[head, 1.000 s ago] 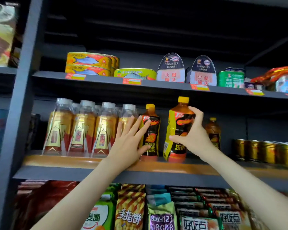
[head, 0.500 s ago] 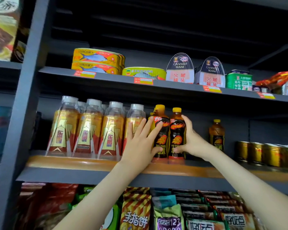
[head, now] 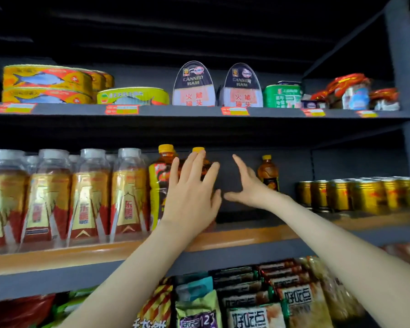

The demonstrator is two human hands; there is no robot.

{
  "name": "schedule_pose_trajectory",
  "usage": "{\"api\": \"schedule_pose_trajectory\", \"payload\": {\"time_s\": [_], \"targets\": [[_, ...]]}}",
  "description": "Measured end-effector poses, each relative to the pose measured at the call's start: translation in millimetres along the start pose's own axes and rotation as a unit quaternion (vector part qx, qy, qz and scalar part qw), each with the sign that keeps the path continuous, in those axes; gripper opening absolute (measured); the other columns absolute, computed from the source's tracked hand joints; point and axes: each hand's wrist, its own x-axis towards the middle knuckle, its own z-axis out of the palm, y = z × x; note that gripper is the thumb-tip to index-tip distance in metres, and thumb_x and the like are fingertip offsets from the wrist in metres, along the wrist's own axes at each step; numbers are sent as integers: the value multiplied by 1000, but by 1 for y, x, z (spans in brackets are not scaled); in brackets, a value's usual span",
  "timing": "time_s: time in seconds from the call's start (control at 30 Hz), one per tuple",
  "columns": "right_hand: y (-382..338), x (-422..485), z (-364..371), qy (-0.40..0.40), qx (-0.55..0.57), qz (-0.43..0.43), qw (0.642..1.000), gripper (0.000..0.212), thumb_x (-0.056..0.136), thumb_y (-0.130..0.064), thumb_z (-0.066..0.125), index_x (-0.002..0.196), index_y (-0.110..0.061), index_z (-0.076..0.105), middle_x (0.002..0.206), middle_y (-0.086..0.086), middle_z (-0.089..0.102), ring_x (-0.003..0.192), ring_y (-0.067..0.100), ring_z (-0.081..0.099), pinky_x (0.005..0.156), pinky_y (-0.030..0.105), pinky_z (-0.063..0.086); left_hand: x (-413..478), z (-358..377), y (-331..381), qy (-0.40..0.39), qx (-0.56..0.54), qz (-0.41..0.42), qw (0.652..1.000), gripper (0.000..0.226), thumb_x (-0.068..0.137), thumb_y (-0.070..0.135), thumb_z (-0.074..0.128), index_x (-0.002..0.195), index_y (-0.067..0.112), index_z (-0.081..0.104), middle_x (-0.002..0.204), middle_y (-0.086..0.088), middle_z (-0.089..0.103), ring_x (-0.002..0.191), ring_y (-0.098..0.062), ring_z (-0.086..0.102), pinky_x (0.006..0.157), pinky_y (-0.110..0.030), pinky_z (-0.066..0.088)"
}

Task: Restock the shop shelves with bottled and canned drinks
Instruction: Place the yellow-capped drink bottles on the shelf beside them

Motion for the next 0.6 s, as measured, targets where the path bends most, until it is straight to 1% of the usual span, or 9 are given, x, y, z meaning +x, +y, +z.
{"api": "schedule_pose_trajectory", "payload": {"time_s": [0.03,0.1,0.13,0.17,0.23,0.33,0.37,0.5,0.6], "targets": [[15,2,-9,6,-24,13,1000,107,87,-28,72,150,-42,-14,162,6,-7,144,30,24,108,37,35,9,9,8,-12,12,4,1000,53,78,32,68,126,12,60,140,-22,49,131,-39,45,108,-58,31],[46,8,-28,8,-75,42,996,105,88,-23,70,149,-45,-14,161,8,-11,138,33,36,93,34,46,24,27,19,-43,46,1,998,60,71,34,75,125,12,61,141,-24,47,129,-40,46,106,-58,34],[61,12,-36,11,-97,51,994,104,89,-20,69,149,-45,-13,160,8,-13,134,34,40,88,33,48,30,36,21,-59,70,-8,996,63,70,36,76,126,12,61,142,-24,46,130,-41,45,106,-58,34],[76,17,-43,10,-117,57,991,103,89,-17,68,150,-45,-11,160,8,-15,133,36,41,87,33,50,35,43,23,-75,98,-24,992,65,70,38,76,128,13,60,145,-24,43,132,-40,43,107,-57,33],[102,31,-54,1,-156,67,985,100,90,-14,65,150,-45,-9,159,8,-19,137,42,33,94,39,50,39,54,27,-103,143,-60,982,69,77,42,70,137,15,51,153,-24,30,139,-40,31,110,-57,26],[133,57,-62,-6,-198,77,977,95,94,-13,60,150,-47,-9,159,7,-25,143,45,18,103,43,40,41,67,25,-144,188,-85,968,70,92,49,48,151,21,23,160,-20,-7,148,-36,-2,116,-56,8],[142,68,-63,-9,-204,79,976,93,95,-15,59,149,-48,-10,158,7,-26,143,46,18,105,43,39,41,68,25,-160,197,-85,963,68,93,51,45,151,22,20,159,-18,-14,148,-34,-9,116,-55,5],[167,107,-64,-13,-185,84,979,89,94,-31,60,150,-45,-8,157,12,-27,140,49,23,111,48,35,38,65,26,-190,196,-76,959,62,92,47,49,146,23,30,160,-15,-14,147,-33,-12,117,-55,3],[175,121,-57,-26,-145,73,986,88,93,-29,63,153,-39,0,158,18,-18,139,47,27,111,48,34,37,61,26,-206,218,-71,951,59,92,42,52,145,22,32,160,-15,-9,147,-34,-11,116,-56,4]]}}
